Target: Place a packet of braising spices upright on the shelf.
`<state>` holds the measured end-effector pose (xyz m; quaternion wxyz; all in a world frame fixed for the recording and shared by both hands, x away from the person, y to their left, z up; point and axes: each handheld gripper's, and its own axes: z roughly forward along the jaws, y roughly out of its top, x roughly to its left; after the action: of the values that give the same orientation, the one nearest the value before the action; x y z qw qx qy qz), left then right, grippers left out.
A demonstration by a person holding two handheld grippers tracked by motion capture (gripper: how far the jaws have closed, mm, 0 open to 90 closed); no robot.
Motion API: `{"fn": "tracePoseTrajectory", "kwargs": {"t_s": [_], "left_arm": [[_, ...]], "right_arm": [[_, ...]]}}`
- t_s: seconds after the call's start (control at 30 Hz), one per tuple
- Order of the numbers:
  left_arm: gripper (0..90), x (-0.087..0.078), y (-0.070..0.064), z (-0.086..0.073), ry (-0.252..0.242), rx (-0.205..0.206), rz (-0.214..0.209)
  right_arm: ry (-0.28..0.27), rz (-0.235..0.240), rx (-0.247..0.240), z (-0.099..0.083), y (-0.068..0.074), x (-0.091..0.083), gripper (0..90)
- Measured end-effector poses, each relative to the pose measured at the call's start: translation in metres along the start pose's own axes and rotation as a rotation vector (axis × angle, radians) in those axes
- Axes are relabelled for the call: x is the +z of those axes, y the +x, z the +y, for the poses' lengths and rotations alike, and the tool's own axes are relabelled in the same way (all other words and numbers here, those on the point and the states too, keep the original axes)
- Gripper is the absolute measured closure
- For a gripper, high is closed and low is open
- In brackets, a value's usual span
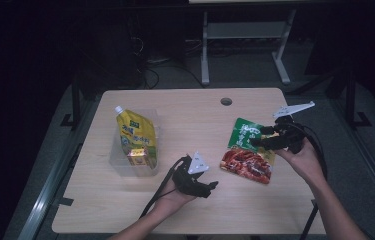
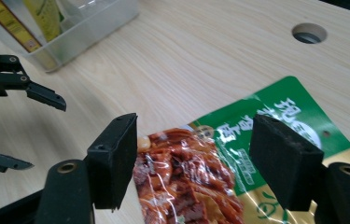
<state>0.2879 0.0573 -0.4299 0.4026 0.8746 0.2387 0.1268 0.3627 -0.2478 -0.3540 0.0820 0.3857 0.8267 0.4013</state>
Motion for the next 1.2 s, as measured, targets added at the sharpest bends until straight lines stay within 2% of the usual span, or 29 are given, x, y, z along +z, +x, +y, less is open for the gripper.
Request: {"fn": "tracePoseTrajectory", "kwargs": {"t_s": [0.27,0.53,0.6,0.87,1.2], "left_arm": [[31.7,0.013,0.002,0.016,-0.004,0.011,-0.006],[36.8,0.026,0.007,0.028,-0.004,0.012,-0.014],[38.2,0.03,0.007,0.031,-0.004,0.006,-0.017],[43.0,0.045,0.01,0.041,0.009,0.002,-0.024],[56.0,0.068,0.009,0.049,0.029,-0.001,-0.038]], "right_arm": [[0.004,-0.018,0.045,-0.005,-0.013,-0.002,29.5],[0.015,-0.042,0.066,-0.007,-0.023,0.0,28.1],[0.022,-0.042,0.09,-0.006,-0.026,-0.001,27.8],[0.033,-0.073,0.11,-0.002,-0.039,-0.005,26.8],[0.061,-0.111,0.185,-0.012,-0.059,0.007,26.6]]}}
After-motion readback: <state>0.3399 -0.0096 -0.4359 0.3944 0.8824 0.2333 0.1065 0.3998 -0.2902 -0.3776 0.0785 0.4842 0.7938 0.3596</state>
